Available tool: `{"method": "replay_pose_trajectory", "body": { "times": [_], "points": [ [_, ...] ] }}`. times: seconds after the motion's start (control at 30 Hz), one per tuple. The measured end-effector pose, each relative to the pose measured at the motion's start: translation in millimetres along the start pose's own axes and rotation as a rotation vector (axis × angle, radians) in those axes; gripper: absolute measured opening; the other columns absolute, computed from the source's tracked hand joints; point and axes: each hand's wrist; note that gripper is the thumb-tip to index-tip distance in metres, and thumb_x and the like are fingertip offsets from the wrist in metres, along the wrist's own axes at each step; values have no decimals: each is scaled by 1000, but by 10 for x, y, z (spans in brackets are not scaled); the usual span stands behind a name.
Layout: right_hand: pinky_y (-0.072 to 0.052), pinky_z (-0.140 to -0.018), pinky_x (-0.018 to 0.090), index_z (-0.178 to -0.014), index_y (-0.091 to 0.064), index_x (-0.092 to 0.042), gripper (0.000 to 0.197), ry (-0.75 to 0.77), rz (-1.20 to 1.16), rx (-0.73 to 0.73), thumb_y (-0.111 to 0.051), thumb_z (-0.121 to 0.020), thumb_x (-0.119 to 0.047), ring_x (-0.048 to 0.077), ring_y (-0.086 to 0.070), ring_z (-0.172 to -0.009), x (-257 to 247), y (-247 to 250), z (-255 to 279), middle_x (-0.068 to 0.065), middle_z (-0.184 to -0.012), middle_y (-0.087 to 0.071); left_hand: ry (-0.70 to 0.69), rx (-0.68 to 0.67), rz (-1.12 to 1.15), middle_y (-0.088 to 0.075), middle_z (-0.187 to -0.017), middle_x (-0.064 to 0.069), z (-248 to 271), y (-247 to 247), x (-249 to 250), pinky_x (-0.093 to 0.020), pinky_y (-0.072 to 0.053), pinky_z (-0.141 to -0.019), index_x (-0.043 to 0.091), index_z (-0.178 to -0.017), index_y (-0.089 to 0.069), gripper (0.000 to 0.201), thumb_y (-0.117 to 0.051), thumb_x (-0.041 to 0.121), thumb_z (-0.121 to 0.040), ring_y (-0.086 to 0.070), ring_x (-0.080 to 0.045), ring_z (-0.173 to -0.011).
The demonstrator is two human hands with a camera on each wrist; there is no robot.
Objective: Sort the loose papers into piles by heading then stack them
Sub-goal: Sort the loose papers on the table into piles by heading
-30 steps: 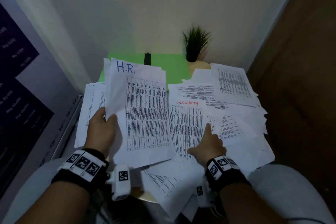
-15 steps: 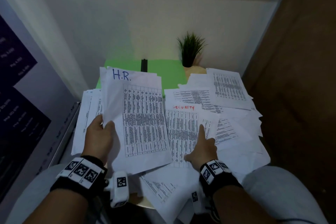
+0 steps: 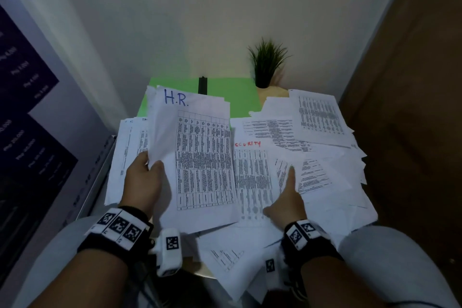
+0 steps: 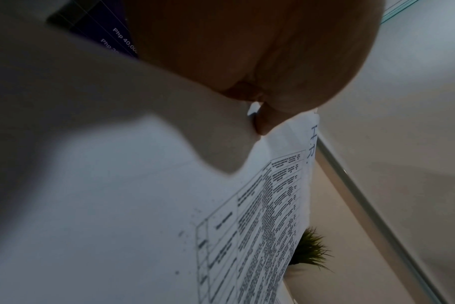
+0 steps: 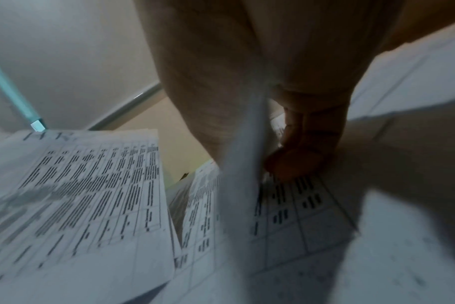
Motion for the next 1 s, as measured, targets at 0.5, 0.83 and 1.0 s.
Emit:
{"method": "replay_pose_trajectory", "body": {
  "times": [0.5,0.83,1.0],
  "points": [
    [-57,-68,27,-103,-71,-20,15,186,-685,286,-61,-101,-9,14,-68,-81,-350,1082,44,-3,-99,-73,92,-49,205,-68,-78,2,-82,-104,-30,-36,-46,-78,17,-105,-68,20,-52,16,-93,-60,-23,-80],
    [-55,-72,31,-92,-62,-11,14,25,-706,-151,-61,-99,1,25,-70,-83,-482,364,253,3,-86,-73,204,-263,372,-74,-120,-11,144,-330,113,-45,-55,-97,13,-126,-64,32,-41,4,-106,-69,-31,-111],
    [-54,-92,29,-127,-62,-25,42,135,-582,-216,-60,-97,4,8,-72,-104,-385,231,184,-12,-115,-75,269,-277,434,-54,-148,0,193,-350,197,-33,-32,-116,15,-149,-48,52,-42,44,-107,-53,-19,-135]
  ]
}}
Point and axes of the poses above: each hand's wrist, its own z-axis away from the middle knuckle, its own y-axis out of the back of the hand, x = y × z
